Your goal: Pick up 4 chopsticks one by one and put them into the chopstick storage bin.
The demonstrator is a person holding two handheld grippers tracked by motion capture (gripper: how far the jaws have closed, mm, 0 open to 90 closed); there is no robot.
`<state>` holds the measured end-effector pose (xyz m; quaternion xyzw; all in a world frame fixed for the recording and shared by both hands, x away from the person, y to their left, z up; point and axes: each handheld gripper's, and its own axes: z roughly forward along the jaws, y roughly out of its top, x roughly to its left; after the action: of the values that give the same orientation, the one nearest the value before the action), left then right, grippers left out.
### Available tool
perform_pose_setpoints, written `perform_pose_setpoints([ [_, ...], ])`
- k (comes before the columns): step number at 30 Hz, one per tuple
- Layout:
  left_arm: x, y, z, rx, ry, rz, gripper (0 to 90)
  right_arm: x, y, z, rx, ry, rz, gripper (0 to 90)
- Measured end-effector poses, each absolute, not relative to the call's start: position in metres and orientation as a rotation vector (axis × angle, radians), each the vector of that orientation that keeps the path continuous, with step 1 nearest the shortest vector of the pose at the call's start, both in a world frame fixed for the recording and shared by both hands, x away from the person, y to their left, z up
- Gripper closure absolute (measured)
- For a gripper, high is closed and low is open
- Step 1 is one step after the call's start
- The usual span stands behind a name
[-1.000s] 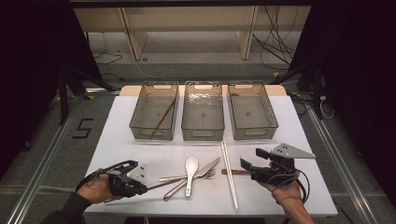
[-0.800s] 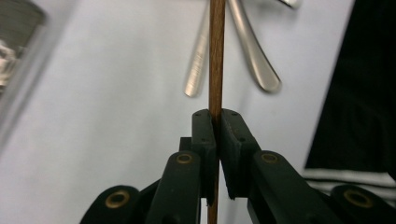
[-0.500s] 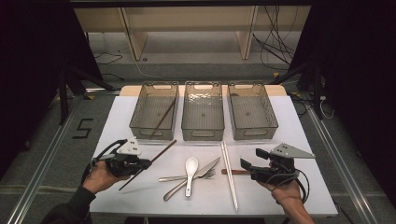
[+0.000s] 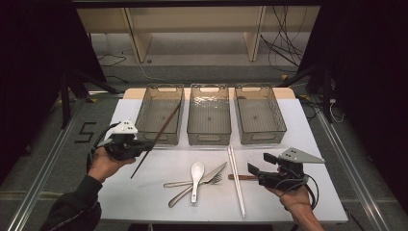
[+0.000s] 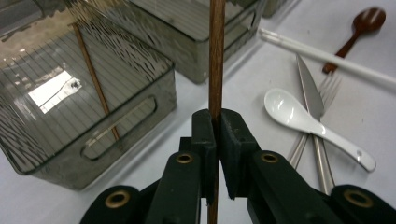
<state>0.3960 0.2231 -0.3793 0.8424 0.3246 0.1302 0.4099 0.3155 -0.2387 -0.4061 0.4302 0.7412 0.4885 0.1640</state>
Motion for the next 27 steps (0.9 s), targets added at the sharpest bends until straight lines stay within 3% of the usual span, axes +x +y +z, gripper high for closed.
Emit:
perform_pose_setpoints([
  [27,0.469,0.217,-0.330,1.931,0.913,0.418,84.2,0.316,-0.240,-0.407,1.232,2.109,1.400,27.6],
])
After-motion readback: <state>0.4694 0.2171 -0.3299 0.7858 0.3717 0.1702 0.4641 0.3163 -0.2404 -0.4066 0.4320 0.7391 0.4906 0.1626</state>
